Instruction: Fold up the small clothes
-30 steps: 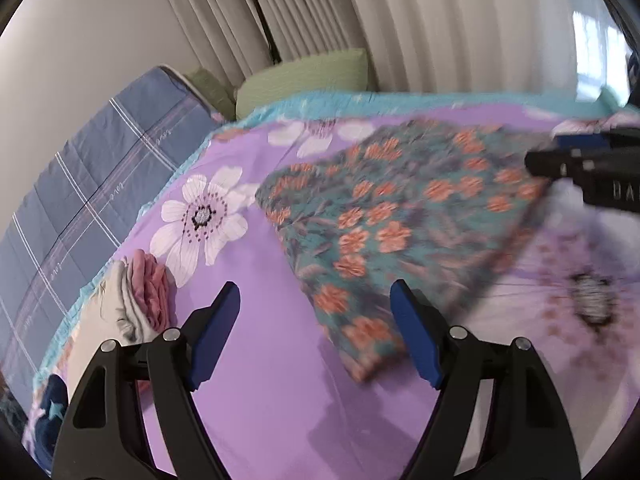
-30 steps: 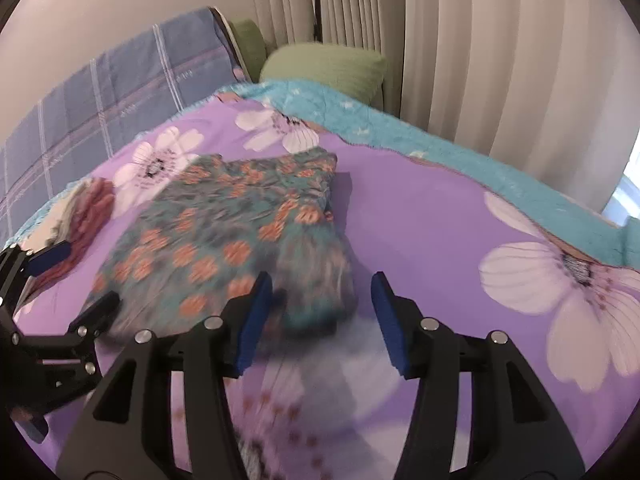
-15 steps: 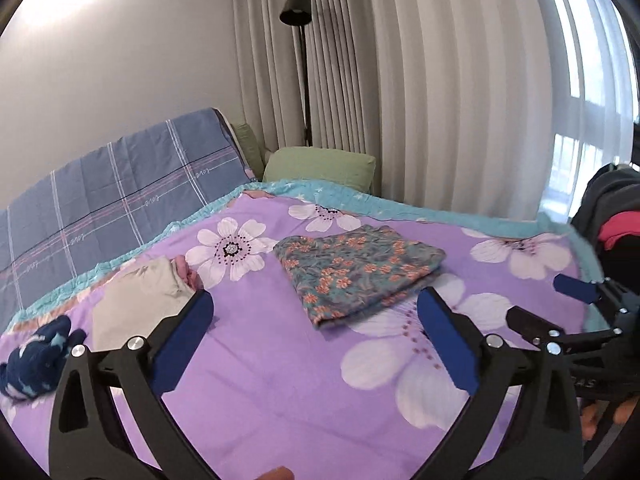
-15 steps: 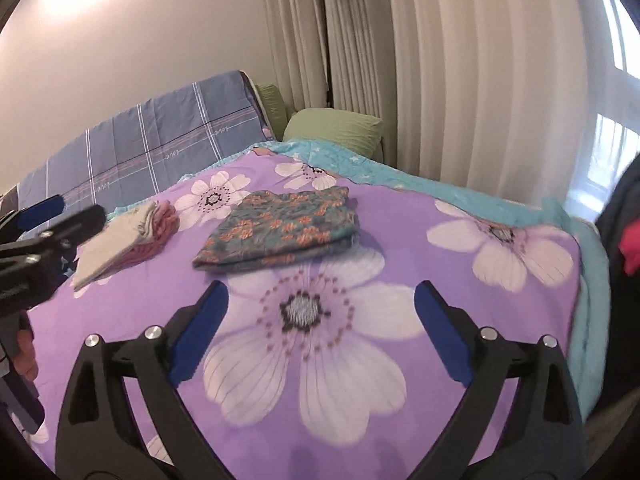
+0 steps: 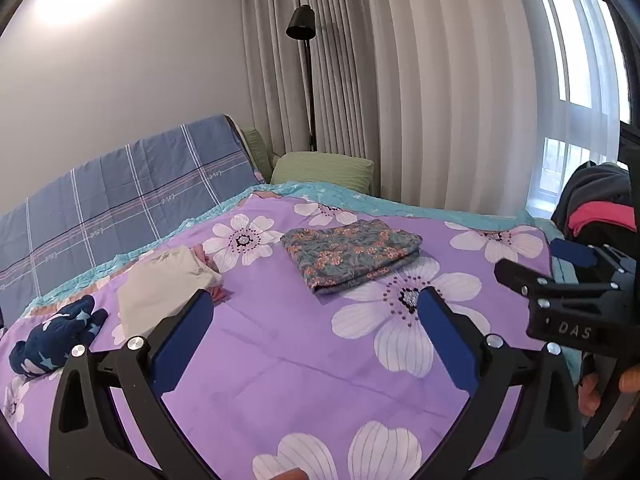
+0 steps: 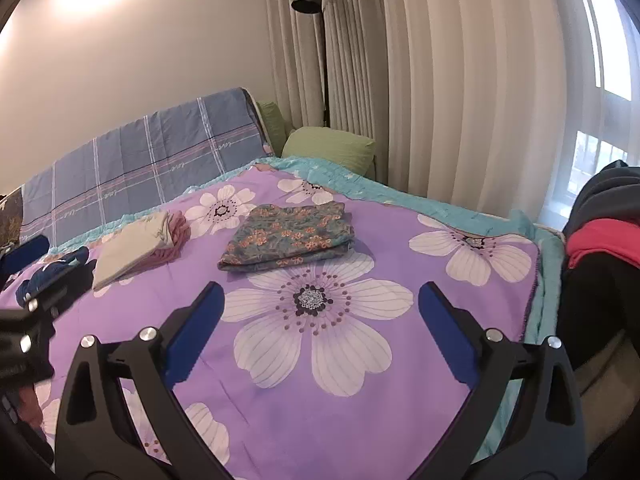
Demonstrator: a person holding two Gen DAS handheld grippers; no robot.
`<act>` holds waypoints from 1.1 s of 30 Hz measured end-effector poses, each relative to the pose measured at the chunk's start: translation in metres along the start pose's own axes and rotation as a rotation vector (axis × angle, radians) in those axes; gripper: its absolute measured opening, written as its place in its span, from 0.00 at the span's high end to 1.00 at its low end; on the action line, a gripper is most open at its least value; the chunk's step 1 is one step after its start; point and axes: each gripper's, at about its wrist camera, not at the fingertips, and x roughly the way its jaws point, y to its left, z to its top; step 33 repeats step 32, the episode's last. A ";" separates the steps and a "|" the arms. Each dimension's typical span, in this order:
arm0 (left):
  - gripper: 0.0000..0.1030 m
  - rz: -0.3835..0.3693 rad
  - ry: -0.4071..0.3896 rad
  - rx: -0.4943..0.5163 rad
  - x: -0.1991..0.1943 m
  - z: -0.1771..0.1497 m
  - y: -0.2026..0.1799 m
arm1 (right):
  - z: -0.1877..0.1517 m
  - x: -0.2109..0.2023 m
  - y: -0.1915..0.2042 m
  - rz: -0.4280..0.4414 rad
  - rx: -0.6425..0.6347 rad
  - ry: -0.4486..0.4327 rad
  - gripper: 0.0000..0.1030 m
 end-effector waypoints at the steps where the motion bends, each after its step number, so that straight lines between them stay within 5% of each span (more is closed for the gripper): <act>1: 0.01 -0.006 0.006 -0.004 -0.003 -0.001 0.000 | 0.000 -0.002 0.001 0.000 0.001 0.000 0.04; 33: 0.01 -0.023 0.053 -0.008 -0.021 -0.010 -0.001 | -0.012 -0.013 0.003 -0.001 0.010 0.061 0.04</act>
